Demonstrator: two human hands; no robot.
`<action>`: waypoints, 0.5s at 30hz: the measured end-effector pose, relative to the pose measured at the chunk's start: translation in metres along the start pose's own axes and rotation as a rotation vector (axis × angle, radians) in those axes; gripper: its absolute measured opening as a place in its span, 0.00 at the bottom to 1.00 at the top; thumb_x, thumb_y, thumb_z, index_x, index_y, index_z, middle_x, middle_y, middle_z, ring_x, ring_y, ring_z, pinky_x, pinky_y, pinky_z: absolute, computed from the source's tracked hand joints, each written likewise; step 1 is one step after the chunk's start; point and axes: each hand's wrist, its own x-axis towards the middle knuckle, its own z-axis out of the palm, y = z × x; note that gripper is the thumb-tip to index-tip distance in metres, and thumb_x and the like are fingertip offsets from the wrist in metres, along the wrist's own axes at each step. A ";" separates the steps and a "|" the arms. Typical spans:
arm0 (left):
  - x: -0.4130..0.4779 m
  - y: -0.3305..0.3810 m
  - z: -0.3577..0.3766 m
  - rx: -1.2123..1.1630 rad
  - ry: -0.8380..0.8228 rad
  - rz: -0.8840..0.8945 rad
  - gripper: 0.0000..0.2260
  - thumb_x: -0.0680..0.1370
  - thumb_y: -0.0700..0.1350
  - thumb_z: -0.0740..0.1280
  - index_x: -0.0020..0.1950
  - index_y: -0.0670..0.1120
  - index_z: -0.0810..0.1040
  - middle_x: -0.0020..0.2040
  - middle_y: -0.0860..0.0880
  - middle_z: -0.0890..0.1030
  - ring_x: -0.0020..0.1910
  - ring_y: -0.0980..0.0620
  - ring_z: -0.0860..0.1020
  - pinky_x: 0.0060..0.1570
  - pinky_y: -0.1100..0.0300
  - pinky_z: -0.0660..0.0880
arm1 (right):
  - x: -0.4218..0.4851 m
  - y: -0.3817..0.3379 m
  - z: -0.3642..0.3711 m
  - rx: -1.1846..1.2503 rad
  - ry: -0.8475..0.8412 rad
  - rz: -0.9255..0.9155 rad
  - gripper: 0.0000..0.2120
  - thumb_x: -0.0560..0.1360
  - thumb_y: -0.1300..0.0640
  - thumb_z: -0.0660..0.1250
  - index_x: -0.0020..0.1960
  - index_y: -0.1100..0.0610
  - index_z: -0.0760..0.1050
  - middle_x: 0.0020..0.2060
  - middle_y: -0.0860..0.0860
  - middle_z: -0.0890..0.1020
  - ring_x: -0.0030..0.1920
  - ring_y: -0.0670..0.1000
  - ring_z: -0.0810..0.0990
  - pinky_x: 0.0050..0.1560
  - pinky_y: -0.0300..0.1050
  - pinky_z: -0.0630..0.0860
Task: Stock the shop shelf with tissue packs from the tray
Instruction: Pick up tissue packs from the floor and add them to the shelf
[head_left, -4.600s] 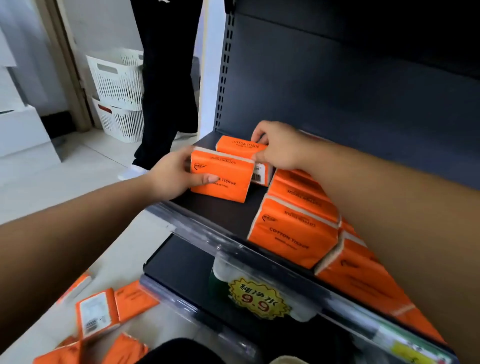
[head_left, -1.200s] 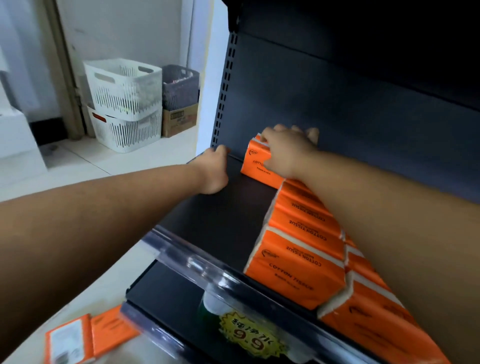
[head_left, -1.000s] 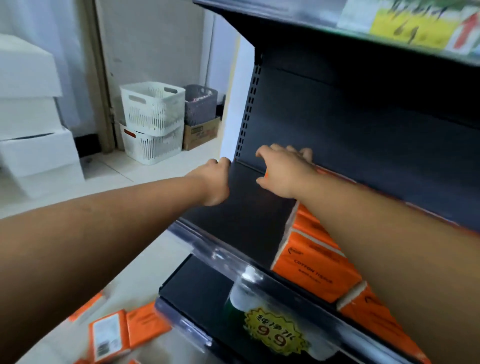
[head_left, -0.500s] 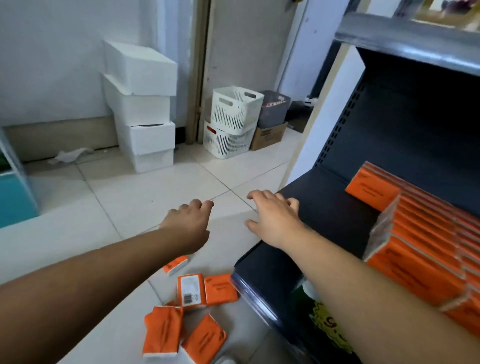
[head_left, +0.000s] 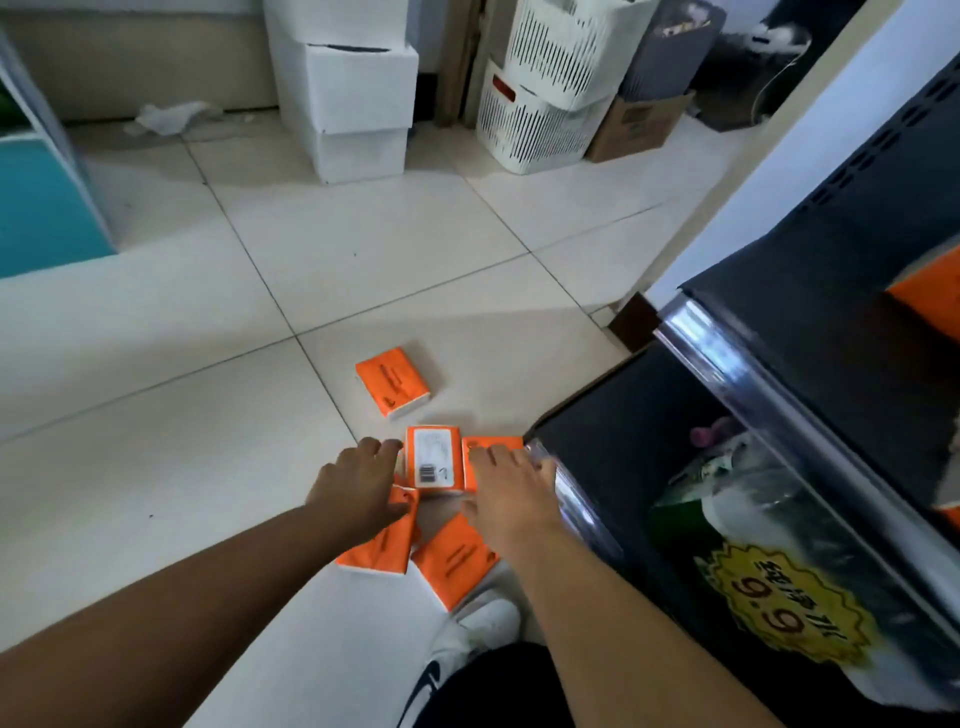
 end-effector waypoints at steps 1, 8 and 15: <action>0.001 -0.005 0.014 -0.031 -0.034 -0.026 0.38 0.72 0.61 0.70 0.75 0.51 0.57 0.71 0.47 0.66 0.66 0.45 0.70 0.60 0.51 0.72 | 0.002 -0.003 0.014 0.054 -0.036 0.044 0.24 0.76 0.43 0.64 0.68 0.50 0.64 0.64 0.50 0.71 0.66 0.54 0.68 0.64 0.56 0.61; 0.013 -0.029 0.075 -0.192 -0.005 -0.227 0.40 0.70 0.62 0.71 0.75 0.51 0.57 0.71 0.46 0.65 0.68 0.43 0.68 0.61 0.48 0.71 | 0.013 -0.015 0.095 0.177 -0.228 0.211 0.28 0.75 0.43 0.66 0.71 0.49 0.61 0.68 0.50 0.69 0.68 0.53 0.67 0.65 0.54 0.63; 0.031 -0.021 0.115 -0.366 0.059 -0.401 0.47 0.66 0.61 0.75 0.76 0.50 0.53 0.70 0.44 0.67 0.67 0.40 0.69 0.61 0.44 0.70 | 0.034 0.001 0.142 0.263 -0.392 0.428 0.46 0.68 0.41 0.74 0.76 0.50 0.52 0.73 0.50 0.62 0.73 0.53 0.61 0.67 0.56 0.64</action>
